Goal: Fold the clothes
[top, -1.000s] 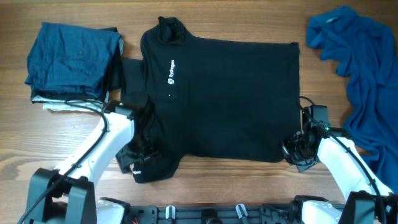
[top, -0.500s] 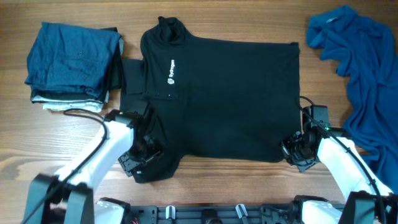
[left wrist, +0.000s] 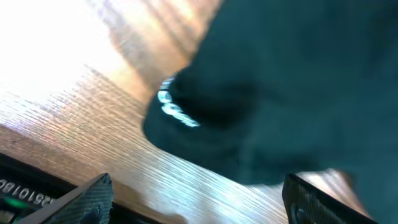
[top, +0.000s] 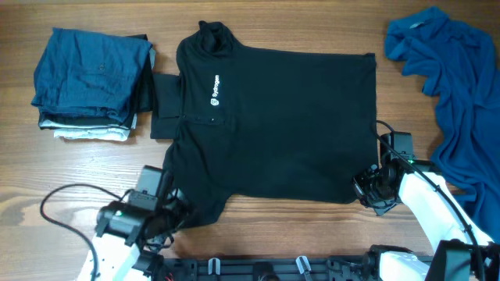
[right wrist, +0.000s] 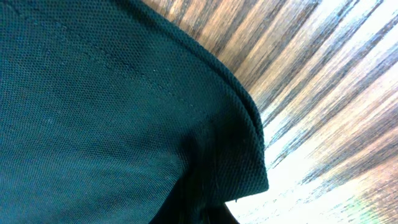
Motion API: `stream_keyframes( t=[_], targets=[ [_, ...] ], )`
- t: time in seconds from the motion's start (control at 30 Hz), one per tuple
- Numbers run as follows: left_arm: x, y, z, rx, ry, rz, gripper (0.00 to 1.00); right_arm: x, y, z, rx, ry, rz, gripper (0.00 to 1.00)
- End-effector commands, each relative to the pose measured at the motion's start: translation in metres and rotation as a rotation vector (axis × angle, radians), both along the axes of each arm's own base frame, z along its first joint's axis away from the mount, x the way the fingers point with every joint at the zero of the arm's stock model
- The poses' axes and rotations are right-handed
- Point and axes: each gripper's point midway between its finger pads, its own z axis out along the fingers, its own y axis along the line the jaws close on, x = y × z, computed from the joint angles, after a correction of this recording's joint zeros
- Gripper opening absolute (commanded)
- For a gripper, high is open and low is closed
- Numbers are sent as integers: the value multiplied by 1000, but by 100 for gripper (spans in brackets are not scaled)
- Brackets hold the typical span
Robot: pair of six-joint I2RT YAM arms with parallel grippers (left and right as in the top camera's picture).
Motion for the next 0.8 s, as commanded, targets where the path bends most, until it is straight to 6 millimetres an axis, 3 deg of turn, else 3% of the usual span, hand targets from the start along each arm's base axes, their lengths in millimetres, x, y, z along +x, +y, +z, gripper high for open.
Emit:
stream_keyframes(
  t=[0.0,0.17,0.33,0.43,0.67,0.73,0.77],
  targets=[
    [1,5,-16,30,36,61,88,-5,0,-7,5,12,8,6],
    [14,1,-30,43,65,58,82,-5,0,-7,6,12,9,7],
    [8,-2,-53,51,196,92,83,-5,0,-7,5,12,8,8],
    [7,-3,-57,52,218,116,79,-5,0,-7,5,12,8,9],
    [4,-10,-55,12,229,47,39,-3,5,-6,30,-2,55,4],
    [5,-18,-53,-33,225,1,4,-2,7,-6,41,-7,54,4],
    [8,-22,-50,-52,215,-32,4,-1,7,-5,45,-10,59,4]
  ],
)
